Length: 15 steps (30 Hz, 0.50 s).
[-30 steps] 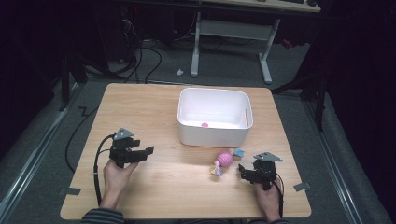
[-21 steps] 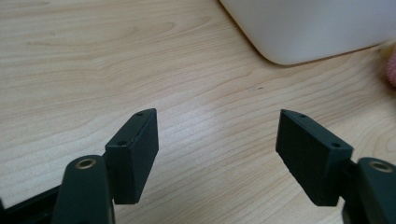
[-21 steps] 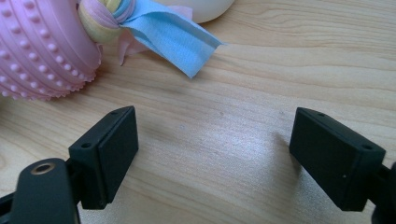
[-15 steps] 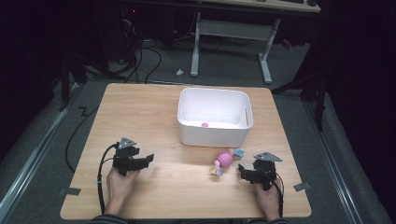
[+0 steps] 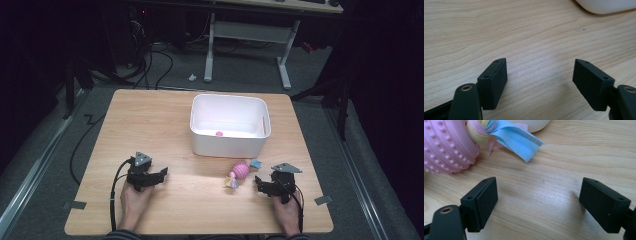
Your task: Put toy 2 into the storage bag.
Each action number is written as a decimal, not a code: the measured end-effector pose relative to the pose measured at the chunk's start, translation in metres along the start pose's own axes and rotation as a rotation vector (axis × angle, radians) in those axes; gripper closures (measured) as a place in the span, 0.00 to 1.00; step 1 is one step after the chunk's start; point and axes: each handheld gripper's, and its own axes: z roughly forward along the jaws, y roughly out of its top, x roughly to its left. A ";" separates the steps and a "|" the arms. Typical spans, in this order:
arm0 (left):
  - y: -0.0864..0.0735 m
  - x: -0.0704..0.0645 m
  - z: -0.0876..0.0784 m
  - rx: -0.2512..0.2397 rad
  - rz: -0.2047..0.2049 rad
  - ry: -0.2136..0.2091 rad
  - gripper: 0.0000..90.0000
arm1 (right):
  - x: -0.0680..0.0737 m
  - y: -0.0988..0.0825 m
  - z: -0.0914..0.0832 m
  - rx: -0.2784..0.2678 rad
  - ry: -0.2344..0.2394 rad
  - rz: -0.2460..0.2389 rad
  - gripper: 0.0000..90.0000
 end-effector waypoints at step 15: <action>0.000 -0.008 0.002 0.025 0.065 0.047 0.28 | 0.000 0.000 -0.002 0.005 0.043 -0.040 0.24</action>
